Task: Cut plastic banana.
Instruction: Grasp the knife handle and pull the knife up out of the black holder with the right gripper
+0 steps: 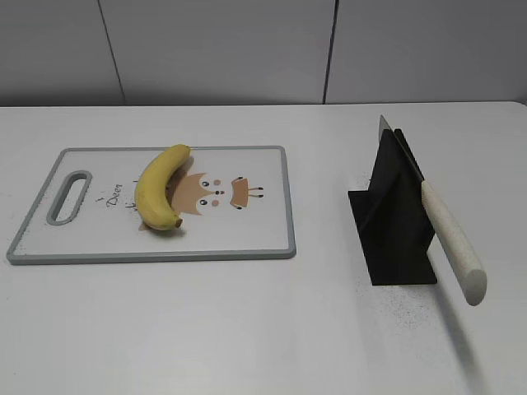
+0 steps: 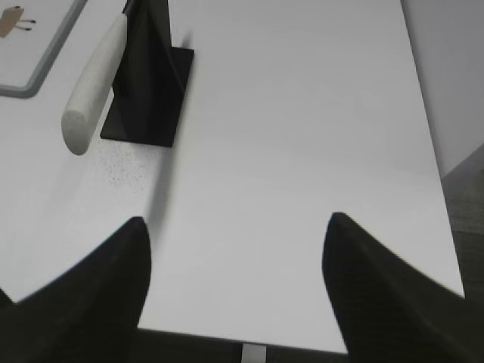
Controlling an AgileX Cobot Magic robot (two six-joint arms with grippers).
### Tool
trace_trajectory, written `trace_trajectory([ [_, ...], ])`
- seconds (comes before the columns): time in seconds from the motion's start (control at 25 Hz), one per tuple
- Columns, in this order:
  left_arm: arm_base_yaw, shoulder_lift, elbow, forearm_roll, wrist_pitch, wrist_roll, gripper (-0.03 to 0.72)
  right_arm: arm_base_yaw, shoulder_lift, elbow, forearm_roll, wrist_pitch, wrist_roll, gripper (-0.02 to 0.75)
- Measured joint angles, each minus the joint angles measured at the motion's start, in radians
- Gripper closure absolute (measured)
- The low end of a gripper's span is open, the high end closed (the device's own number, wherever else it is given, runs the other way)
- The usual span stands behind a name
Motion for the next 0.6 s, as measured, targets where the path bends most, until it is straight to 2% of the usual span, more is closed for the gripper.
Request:
trace_trajectory([
  [0.24,0.000,0.000,0.000,0.000,0.000,0.000,0.099,0.000,0.191,-0.099,0.000,0.088,0.033,0.200],
  [0.6,0.000,0.000,0.000,0.000,0.000,0.000,0.099,0.049,0.430,-0.214,0.002,0.093,0.109,0.200],
])
